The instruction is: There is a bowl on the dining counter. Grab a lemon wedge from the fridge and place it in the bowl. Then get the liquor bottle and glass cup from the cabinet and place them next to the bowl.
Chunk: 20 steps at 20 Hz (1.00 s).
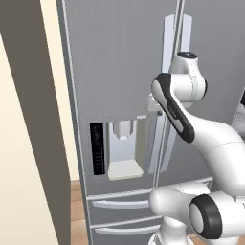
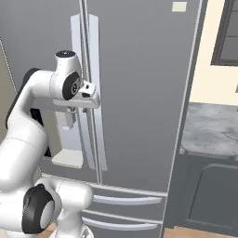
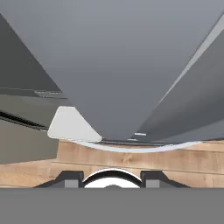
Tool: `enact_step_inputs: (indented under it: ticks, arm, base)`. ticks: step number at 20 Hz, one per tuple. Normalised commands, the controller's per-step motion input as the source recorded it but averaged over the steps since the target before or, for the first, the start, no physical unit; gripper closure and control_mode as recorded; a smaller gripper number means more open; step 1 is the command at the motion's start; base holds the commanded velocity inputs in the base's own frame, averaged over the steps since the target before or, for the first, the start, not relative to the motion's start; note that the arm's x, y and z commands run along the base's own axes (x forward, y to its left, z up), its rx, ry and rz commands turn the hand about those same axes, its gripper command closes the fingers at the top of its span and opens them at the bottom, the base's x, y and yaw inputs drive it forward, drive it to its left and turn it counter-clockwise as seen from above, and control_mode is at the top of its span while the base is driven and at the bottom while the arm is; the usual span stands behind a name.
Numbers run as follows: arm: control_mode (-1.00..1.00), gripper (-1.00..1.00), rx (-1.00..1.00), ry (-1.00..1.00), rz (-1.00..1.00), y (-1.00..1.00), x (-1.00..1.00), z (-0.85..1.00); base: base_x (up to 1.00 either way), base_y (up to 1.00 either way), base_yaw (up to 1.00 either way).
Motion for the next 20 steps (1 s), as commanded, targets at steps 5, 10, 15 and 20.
enact_step_inputs:
  ticks: [5, 10, 15, 20]
  arm:
    - [1.0, -1.0, 0.0, 0.0, 0.0, 0.0, -0.02, 0.0]
    - [1.0, -1.0, 0.0, 0.0, 0.0, 0.0, 0.0, 0.0]
    - [1.0, -1.0, 0.0, 0.0, 0.0, 0.0, 0.0, 0.0]
    - [1.0, -1.0, 0.0, 0.0, 0.0, 0.0, 0.0, 0.0]
  base:
    - [-0.26, -0.02, 0.0]
    - [-0.62, -0.38, 0.0]
    - [-0.26, -0.36, 0.0]
    - [-0.11, -0.02, 0.0]
